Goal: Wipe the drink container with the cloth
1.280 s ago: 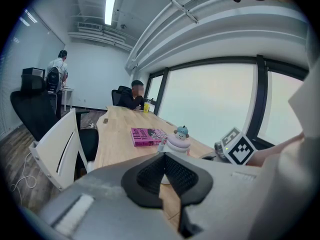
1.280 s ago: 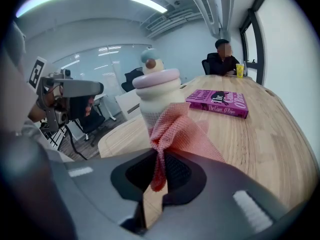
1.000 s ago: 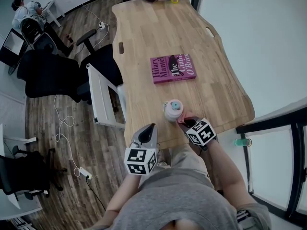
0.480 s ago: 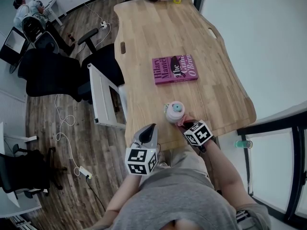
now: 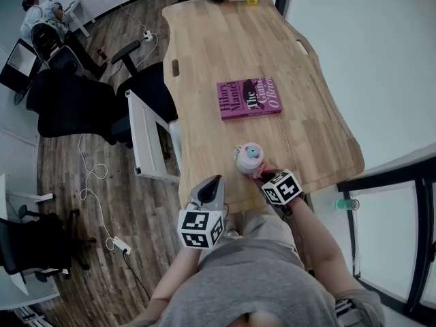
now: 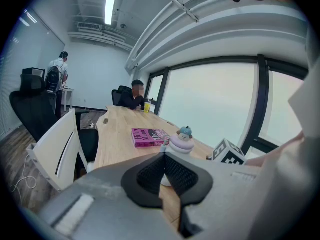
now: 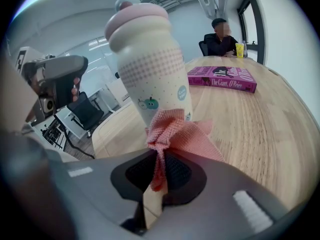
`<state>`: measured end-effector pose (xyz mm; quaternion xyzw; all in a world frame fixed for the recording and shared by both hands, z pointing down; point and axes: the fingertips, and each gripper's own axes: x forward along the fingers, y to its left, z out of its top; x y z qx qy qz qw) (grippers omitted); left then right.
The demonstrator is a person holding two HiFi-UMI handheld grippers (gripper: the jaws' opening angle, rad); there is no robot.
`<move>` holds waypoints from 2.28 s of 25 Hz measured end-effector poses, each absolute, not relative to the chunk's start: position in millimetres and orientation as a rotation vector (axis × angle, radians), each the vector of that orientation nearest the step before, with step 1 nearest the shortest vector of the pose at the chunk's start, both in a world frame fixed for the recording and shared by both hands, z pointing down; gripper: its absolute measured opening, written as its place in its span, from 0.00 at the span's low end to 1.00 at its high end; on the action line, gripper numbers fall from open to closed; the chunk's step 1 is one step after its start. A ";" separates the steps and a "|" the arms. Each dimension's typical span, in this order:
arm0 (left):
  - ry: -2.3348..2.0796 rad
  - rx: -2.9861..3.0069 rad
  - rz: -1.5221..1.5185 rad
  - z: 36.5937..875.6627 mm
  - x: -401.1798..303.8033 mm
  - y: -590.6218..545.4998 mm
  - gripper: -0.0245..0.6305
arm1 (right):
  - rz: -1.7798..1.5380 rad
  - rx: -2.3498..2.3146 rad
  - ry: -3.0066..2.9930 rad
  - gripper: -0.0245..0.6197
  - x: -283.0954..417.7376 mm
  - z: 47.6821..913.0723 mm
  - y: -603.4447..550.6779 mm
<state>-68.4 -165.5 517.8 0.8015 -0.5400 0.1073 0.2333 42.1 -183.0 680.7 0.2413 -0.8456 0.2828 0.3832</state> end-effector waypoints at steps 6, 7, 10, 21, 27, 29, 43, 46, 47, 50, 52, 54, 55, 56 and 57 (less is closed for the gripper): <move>-1.483 2.206 0.290 515.3 -69.2 -156.9 0.04 | 0.710 0.666 -2.151 0.08 46.2 678.3 -179.8; -1.483 2.207 0.289 514.3 -69.3 -155.2 0.04 | 0.710 0.683 -2.154 0.08 47.7 676.9 -178.8; -1.479 2.215 0.285 511.4 -69.8 -149.5 0.04 | 0.706 0.743 -2.164 0.08 53.5 670.9 -174.1; -1.470 2.233 0.278 506.8 -67.6 -127.0 0.04 | 0.646 0.983 -2.252 0.08 71.5 621.6 -158.2; -1.468 2.248 0.265 501.2 -65.1 -115.1 0.04 | 0.579 1.075 -2.327 0.08 72.5 578.4 -151.5; -1.469 2.248 0.263 500.4 -64.3 -111.5 0.04 | 0.556 1.093 -2.353 0.08 72.5 563.8 -149.3; -1.499 2.236 0.248 497.8 -67.5 -94.3 0.04 | 0.283 1.059 -2.518 0.08 38.7 489.3 -137.4; -1.509 2.229 0.248 497.4 -70.5 -93.4 0.04 | 0.267 1.026 -2.536 0.08 27.3 486.7 -139.2; -1.513 2.227 0.248 497.4 -71.3 -93.2 0.04 | 0.262 1.018 -2.540 0.08 24.4 486.4 -140.1; -1.527 2.216 0.247 497.8 -74.1 -92.8 0.04 | 0.249 0.992 -2.545 0.08 16.3 486.7 -143.5; -1.534 2.211 0.247 497.8 -75.7 -93.3 0.04 | 0.242 0.977 -2.547 0.08 10.9 487.6 -145.9; -1.538 2.207 0.246 498.0 -76.5 -93.9 0.04 | 0.241 0.964 -2.546 0.08 6.7 490.3 -148.5; -1.540 2.205 0.245 498.4 -76.7 -94.1 0.04 | 0.243 0.960 -2.544 0.08 5.2 492.4 -149.8; -1.541 2.203 0.245 498.9 -76.8 -94.4 0.04 | 0.246 0.956 -2.541 0.08 4.1 494.7 -151.2; -1.543 2.201 0.244 499.3 -77.1 -94.6 0.04 | 0.250 0.953 -2.537 0.08 3.2 497.0 -152.5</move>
